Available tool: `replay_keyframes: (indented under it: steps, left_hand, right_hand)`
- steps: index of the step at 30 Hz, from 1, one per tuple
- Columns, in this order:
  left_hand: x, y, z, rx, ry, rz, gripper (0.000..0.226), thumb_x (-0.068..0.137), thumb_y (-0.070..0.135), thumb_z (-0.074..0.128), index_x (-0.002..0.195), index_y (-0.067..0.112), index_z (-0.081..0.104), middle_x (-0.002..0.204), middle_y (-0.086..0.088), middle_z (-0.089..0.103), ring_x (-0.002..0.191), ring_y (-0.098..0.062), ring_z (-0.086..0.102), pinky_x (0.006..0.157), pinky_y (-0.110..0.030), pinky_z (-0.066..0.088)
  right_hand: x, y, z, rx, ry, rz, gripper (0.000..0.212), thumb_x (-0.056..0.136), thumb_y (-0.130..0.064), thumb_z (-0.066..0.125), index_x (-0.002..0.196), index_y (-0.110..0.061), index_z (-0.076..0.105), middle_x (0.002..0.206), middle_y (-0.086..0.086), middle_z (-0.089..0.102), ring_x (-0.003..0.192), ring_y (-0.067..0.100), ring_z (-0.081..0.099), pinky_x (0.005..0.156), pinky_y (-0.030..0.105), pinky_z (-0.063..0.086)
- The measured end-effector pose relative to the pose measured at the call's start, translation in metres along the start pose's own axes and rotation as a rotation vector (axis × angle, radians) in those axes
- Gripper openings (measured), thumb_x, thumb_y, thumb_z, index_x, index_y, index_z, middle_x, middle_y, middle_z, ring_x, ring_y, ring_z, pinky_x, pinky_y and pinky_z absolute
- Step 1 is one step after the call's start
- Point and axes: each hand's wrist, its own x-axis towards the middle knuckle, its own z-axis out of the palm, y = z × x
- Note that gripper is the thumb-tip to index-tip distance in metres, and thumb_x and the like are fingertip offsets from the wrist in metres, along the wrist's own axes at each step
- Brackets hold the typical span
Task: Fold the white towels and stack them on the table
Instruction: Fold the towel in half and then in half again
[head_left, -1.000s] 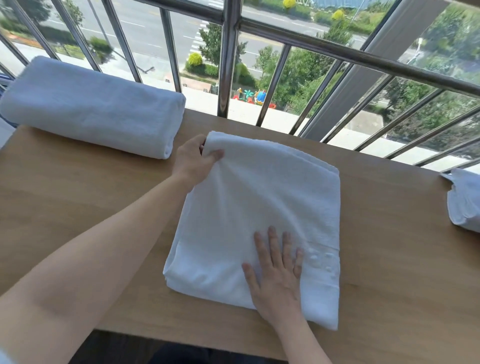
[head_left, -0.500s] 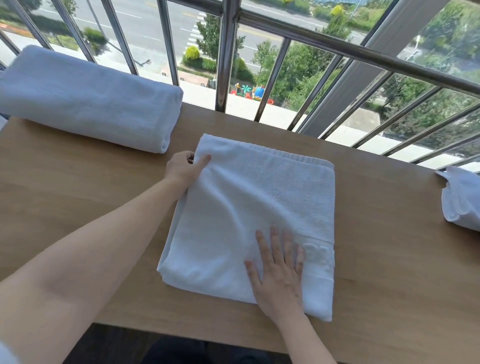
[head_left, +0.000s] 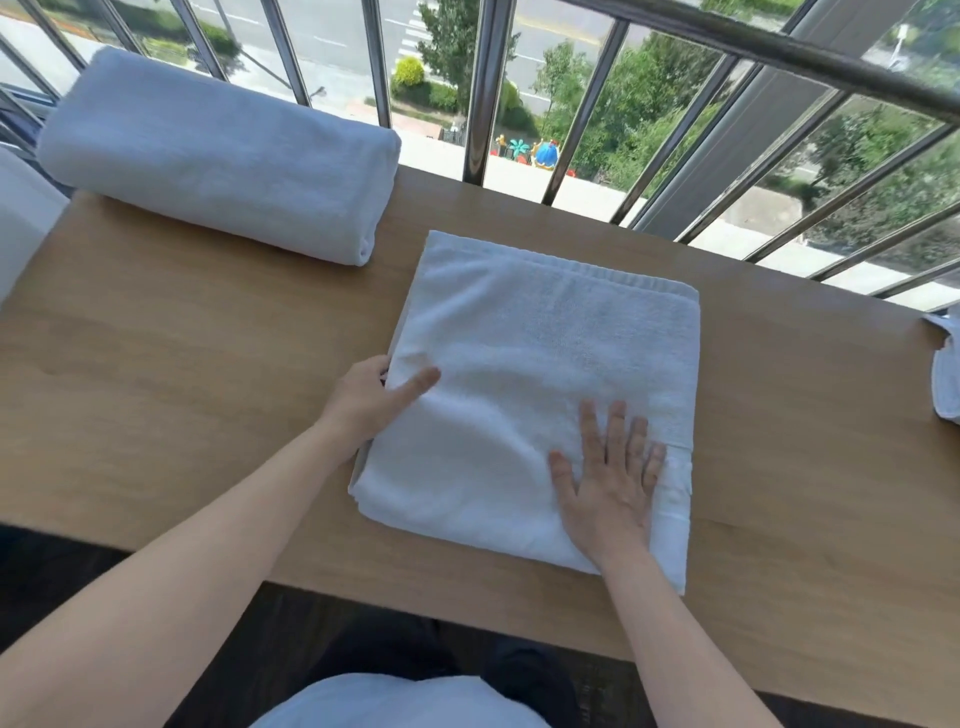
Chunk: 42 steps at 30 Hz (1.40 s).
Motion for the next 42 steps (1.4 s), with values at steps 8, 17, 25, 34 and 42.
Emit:
replay_keyframes:
  steps: [8,17,25,34,42]
  left_hand:
    - [-0.025,-0.024,0.001,-0.063,0.072,0.029,0.02,0.08,0.058,0.077,0.085,0.039,0.074,0.085,0.011,0.076,0.078,-0.011,0.074,0.065,-0.036,0.06]
    - [-0.051,-0.043,0.007,-0.103,0.157,-0.065,0.047,0.073,0.059,0.08,0.083,0.014,0.072,0.08,-0.001,0.076,0.073,-0.021,0.073,0.058,-0.034,0.053]
    - [-0.055,-0.048,0.008,0.074,0.245,-0.04,0.038,0.077,0.06,0.077,0.076,0.024,0.065,0.073,0.008,0.069,0.063,-0.006,0.063,0.046,-0.014,0.04]
    - [-0.047,-0.006,0.07,0.478,0.579,0.403,0.031,0.097,0.025,0.053,0.127,0.022,0.055,0.148,-0.005,0.045,0.145,-0.028,0.028,0.114,-0.043,0.02]
    - [0.0,0.008,0.121,1.008,0.051,0.662,0.06,0.102,0.053,0.021,0.159,0.037,0.012,0.169,0.004,0.003,0.155,-0.019,-0.007,0.125,-0.04,-0.008]
  right_hand:
    - [0.002,-0.003,0.001,-0.017,0.004,0.016,0.071,0.093,-0.071,-0.001,0.151,-0.041,-0.027,0.16,-0.006,-0.036,0.147,0.021,-0.033,0.119,0.052,-0.017]
    - [-0.001,-0.001,0.009,-0.015,0.041,-0.002,0.069,0.096,-0.07,0.002,0.153,-0.04,-0.022,0.161,-0.006,-0.033,0.149,0.021,-0.03,0.12,0.051,-0.017]
    - [-0.001,0.007,0.006,-0.041,0.076,-0.006,0.063,0.099,-0.062,0.005,0.156,-0.041,-0.014,0.165,-0.004,-0.023,0.151,0.02,-0.023,0.121,0.049,-0.016]
    - [-0.005,0.016,0.01,-0.019,0.139,-0.022,0.063,0.102,-0.056,0.009,0.158,-0.037,-0.011,0.167,-0.001,-0.015,0.153,0.02,-0.019,0.123,0.049,-0.01]
    - [-0.006,0.023,0.015,0.002,0.23,-0.053,0.062,0.102,-0.048,0.022,0.16,-0.033,0.008,0.169,0.002,0.002,0.155,0.022,-0.002,0.124,0.051,-0.001]
